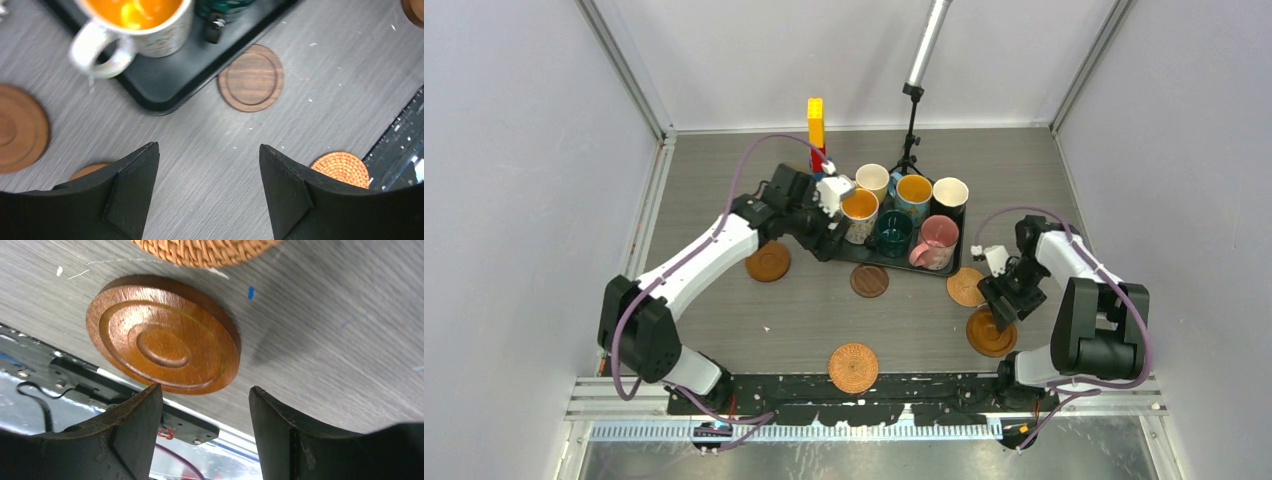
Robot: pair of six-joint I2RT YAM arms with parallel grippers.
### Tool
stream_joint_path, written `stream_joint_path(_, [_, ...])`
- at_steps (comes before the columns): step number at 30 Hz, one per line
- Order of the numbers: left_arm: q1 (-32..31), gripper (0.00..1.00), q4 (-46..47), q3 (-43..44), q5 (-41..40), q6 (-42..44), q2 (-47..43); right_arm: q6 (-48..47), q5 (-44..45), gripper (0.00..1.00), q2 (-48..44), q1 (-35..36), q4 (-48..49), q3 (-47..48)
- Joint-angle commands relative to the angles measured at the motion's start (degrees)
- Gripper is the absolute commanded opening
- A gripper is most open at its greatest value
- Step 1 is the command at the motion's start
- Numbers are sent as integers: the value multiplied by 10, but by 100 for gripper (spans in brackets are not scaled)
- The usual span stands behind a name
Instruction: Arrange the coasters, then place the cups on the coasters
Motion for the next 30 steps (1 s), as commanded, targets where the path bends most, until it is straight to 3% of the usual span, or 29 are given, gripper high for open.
stream_joint_path(1, [43, 75, 0, -8, -14, -17, -50, 4, 48, 68, -17, 52, 86, -29])
stream_joint_path(4, [77, 75, -8, -11, -15, -20, -66, 11, 64, 65, -14, 88, 119, -51])
stream_joint_path(13, [163, 74, -35, -22, -6, -22, -97, 69, 47, 43, 0, 228, 148, -45])
stream_joint_path(30, [289, 73, -94, -56, 29, -10, -128, 218, 15, 39, 187, 502, 251, 125])
